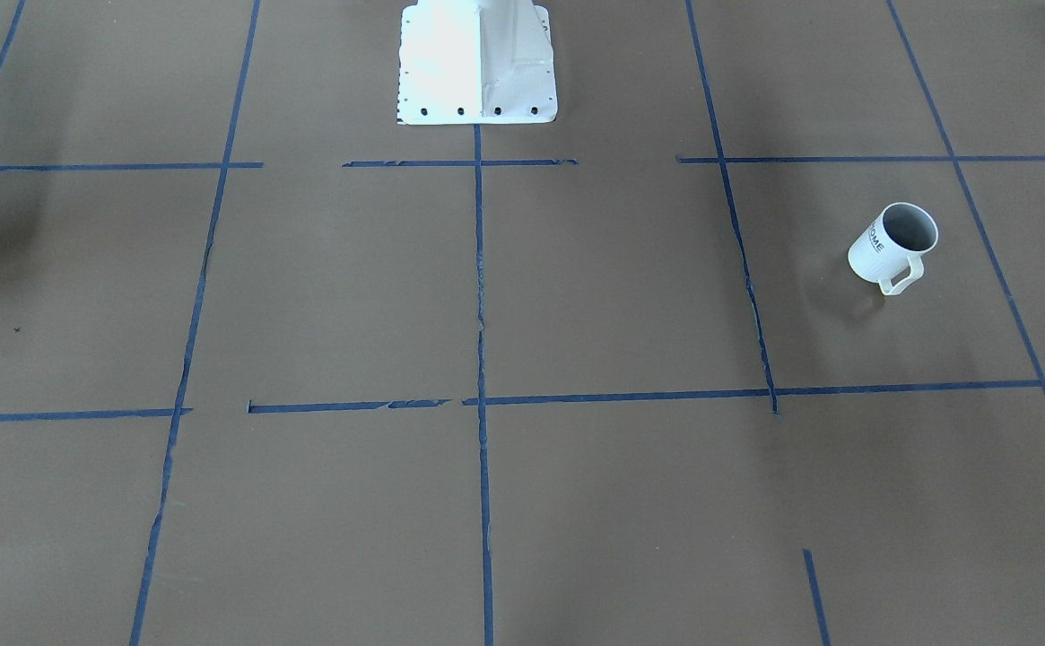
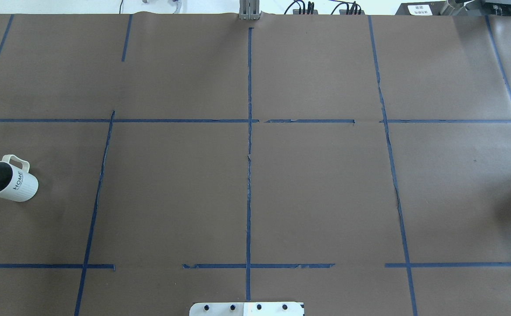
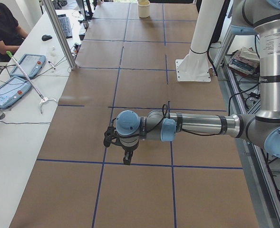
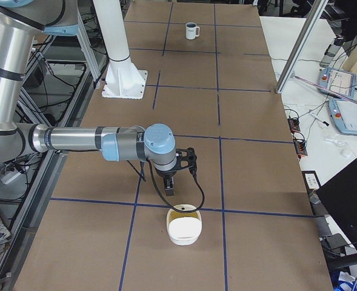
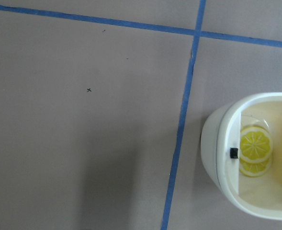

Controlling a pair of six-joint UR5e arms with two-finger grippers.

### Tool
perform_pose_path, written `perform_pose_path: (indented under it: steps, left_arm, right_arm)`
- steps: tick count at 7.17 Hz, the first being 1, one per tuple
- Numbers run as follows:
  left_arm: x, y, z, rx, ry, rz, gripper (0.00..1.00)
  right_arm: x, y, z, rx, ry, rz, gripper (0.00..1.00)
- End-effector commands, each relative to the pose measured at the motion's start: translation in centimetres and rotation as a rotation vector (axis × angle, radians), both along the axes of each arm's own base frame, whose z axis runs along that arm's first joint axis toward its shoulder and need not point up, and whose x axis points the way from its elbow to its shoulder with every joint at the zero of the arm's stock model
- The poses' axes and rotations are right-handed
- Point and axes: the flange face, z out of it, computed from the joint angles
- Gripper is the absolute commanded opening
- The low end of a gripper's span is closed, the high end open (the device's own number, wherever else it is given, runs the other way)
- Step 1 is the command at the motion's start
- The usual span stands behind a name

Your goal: Left arm hands cup to right arm to dump lemon

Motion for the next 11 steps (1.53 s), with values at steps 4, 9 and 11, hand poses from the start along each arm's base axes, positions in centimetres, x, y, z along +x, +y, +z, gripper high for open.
perform_pose_path:
  steps: [4,9,11]
  left_arm:
    - [-0.2,0.8,0.1,-0.079,-0.020,-0.014,1.00]
    - [-1.1,0.8,-0.3,-0.082,-0.135,-0.030,1.00]
    - [-1.1,0.7,-1.1,-0.066,-0.132,-0.032,1.00]
  right_arm:
    - [0.4,1.2,1.7,-0.131,0.002,0.051,1.00]
    - [-0.8,0.8,1.6,-0.123,0.005,0.016,1.00]
    - [-0.9,0.7,1.6,-0.123,0.007,0.014,1.00]
